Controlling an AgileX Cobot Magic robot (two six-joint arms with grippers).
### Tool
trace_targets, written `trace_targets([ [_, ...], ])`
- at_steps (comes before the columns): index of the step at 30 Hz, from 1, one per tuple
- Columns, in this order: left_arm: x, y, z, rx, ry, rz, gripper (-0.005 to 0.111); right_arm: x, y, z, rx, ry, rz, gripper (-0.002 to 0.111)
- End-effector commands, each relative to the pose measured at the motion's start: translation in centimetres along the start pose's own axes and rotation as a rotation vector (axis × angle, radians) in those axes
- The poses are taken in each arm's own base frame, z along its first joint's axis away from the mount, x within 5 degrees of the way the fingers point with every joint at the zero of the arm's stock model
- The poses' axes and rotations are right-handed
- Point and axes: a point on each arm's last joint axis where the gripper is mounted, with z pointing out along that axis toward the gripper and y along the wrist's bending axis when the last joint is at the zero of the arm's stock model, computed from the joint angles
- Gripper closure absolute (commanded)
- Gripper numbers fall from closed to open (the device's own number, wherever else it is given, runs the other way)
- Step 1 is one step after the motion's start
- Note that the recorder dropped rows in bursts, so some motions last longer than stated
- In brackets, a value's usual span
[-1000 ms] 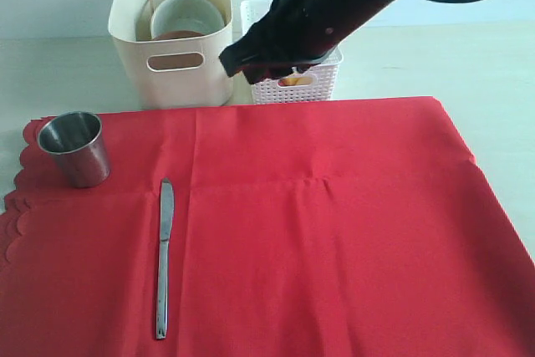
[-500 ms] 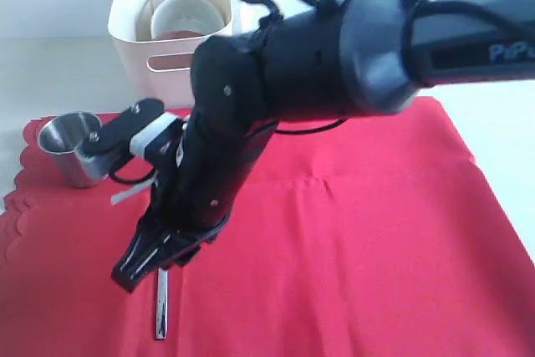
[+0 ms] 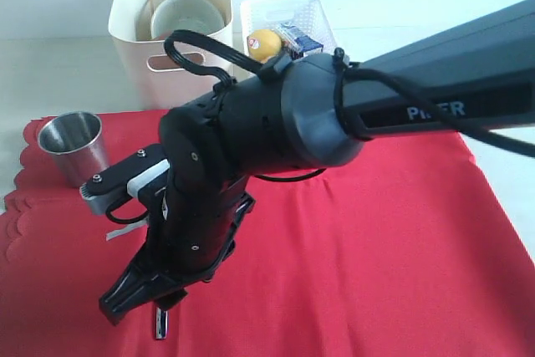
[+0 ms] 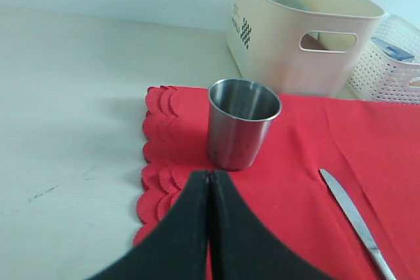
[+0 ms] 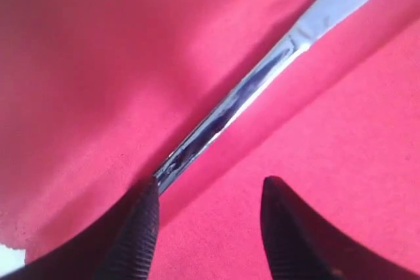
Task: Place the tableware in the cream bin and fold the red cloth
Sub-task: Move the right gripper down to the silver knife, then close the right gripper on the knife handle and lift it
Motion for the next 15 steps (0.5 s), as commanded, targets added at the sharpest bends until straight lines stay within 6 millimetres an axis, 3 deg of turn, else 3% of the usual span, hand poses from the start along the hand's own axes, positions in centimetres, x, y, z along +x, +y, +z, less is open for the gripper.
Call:
trace_targets([
  [1, 0.0, 0.0, 0.0, 0.003, -0.010, -0.010, 0.107, -0.7, 0.0, 0.6, 0.009, 0.004, 0.038, 0.060],
  [6, 0.0, 0.0, 0.0, 0.003, -0.010, -0.010, 0.107, -2.1, 0.2, 0.6, 0.027, 0.016, 0.059, 0.060],
  [15, 0.0, 0.0, 0.0, 0.003, -0.010, -0.010, 0.107, -3.6, 0.2, 2.7, 0.091, 0.077, 0.067, 0.062],
])
